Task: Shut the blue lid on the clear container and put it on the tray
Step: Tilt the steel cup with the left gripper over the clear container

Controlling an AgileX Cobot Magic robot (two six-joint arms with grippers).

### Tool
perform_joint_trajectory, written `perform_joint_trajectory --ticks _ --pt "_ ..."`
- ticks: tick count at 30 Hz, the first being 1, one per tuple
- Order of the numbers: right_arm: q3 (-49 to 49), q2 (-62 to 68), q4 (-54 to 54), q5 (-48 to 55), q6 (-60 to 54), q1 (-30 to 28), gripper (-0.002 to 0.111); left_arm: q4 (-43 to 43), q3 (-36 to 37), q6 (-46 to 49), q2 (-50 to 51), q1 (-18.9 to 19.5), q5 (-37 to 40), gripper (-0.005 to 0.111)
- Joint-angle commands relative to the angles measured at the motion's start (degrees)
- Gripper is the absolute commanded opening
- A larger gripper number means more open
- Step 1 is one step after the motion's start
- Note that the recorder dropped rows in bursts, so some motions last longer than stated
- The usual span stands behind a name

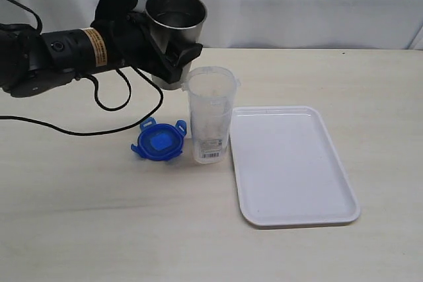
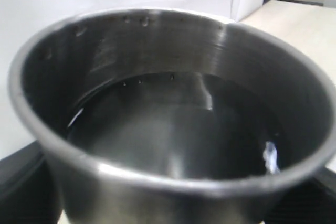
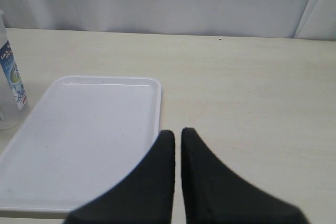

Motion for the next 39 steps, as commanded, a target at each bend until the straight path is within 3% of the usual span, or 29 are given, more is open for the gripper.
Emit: perform_joint_trajectory --ticks 1,39 --pt "0.1 -0.2 0.0 0.0 0.1 -0.2 0.005 0.5 -1.1 3.3 -1.2 -0.1 -4.2 0.000" --pt "0.1 -0.2 0.0 0.0 0.1 -0.2 0.005 1.3 -1.1 18.7 -1.2 -0.1 -4.2 0.000"
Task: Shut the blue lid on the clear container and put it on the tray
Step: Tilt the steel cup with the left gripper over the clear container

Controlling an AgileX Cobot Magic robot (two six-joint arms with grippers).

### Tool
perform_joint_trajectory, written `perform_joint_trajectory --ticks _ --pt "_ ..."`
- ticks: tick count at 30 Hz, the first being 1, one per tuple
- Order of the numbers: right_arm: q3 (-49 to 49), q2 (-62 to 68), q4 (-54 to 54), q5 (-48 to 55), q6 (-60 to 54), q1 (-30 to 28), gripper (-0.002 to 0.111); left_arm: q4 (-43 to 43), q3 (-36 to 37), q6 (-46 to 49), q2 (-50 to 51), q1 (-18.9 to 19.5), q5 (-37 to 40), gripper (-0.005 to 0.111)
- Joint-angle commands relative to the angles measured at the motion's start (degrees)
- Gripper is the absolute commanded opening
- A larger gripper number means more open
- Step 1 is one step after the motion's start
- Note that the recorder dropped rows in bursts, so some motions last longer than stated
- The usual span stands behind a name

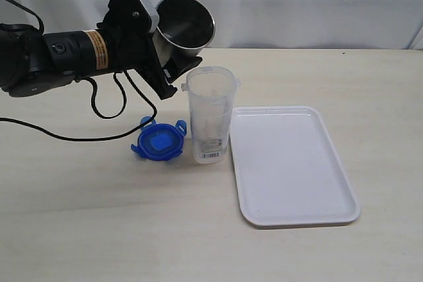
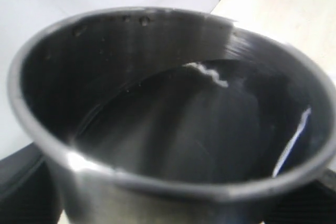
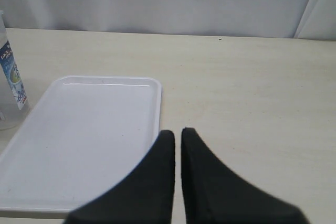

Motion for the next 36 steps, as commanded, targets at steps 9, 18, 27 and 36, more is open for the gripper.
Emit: perform_joint_trajectory --ticks 9,18,27,36 --pt "0.1 -0.2 0.0 0.0 0.1 -0.2 0.005 -1.6 -1.1 5.5 -1.2 -0.1 -4.1 0.000" --pt "0.1 -0.2 0.0 0.0 0.1 -0.2 0.005 -1.8 -1.1 7.7 -1.2 -0.1 -3.9 0.000" --pt "0.1 -0.2 0.0 0.0 0.1 -0.2 0.005 -1.8 -1.1 10.5 -1.2 -0.1 -3.2 0.000" --pt "0.1 -0.2 0.0 0.0 0.1 -0.2 0.005 -2.5 -1.1 12.1 -1.2 -0.1 -2.8 0.000"
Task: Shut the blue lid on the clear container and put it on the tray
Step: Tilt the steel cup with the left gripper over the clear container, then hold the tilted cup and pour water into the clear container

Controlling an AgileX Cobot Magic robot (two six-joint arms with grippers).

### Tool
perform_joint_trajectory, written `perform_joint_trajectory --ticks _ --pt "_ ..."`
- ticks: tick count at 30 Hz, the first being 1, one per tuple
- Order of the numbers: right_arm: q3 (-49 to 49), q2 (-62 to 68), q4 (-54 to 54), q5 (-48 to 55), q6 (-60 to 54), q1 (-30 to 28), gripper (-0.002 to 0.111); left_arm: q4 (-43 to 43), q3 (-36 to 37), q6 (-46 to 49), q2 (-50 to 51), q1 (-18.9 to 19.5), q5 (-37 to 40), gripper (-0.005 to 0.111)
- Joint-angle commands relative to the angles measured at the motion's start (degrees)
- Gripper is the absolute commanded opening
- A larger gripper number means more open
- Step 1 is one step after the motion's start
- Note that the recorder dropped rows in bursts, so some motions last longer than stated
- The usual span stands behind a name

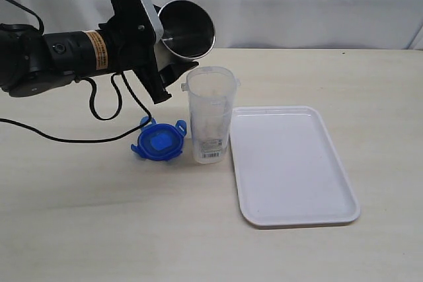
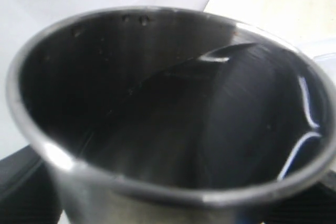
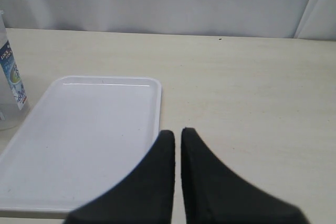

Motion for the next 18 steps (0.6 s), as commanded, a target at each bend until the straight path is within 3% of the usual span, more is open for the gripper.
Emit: perform_joint_trajectory --ticks 1,18 --pt "0.1 -0.2 0.0 0.0 0.1 -0.2 0.005 -3.2 -1.1 1.3 -1.2 -0.1 -3.6 0.000" --pt "0.1 -0.2 0.0 0.0 0.1 -0.2 0.005 -5.1 -1.1 4.0 -1.2 -0.1 -3.6 0.000"
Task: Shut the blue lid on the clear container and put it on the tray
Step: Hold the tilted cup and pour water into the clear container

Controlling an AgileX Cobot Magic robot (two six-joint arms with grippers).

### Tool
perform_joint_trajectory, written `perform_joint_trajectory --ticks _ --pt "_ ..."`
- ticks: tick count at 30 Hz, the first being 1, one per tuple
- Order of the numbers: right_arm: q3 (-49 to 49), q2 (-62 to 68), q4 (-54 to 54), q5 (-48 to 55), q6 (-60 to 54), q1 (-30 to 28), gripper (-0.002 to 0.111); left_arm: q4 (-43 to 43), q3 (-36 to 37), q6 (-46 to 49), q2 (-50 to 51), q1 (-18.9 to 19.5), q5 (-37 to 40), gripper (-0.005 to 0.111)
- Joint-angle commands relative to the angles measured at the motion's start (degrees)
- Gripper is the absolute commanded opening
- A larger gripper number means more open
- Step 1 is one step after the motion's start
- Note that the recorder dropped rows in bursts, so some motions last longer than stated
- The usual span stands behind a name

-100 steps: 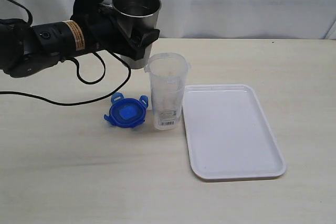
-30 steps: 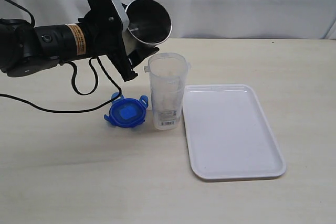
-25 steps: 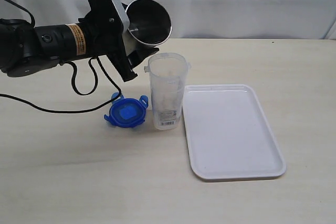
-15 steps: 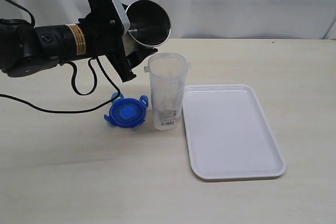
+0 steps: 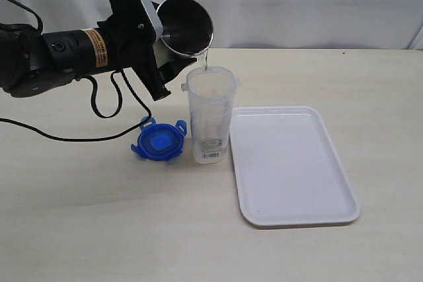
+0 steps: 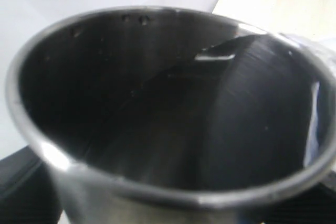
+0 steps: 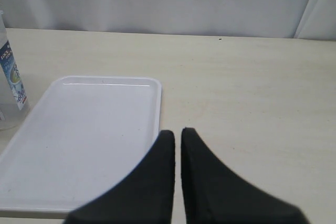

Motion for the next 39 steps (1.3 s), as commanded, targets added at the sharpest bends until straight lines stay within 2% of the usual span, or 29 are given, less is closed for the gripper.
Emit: perform_joint_trajectory --ticks 1,39 --pt "0.1 -0.2 0.0 0.0 0.1 -0.2 0.005 -1.9 -1.1 1.0 -1.2 -0.1 -3.9 0.000" --pt "0.1 -0.2 0.0 0.0 0.1 -0.2 0.005 -3.8 -1.1 10.9 -1.2 -0.1 -3.8 0.000"
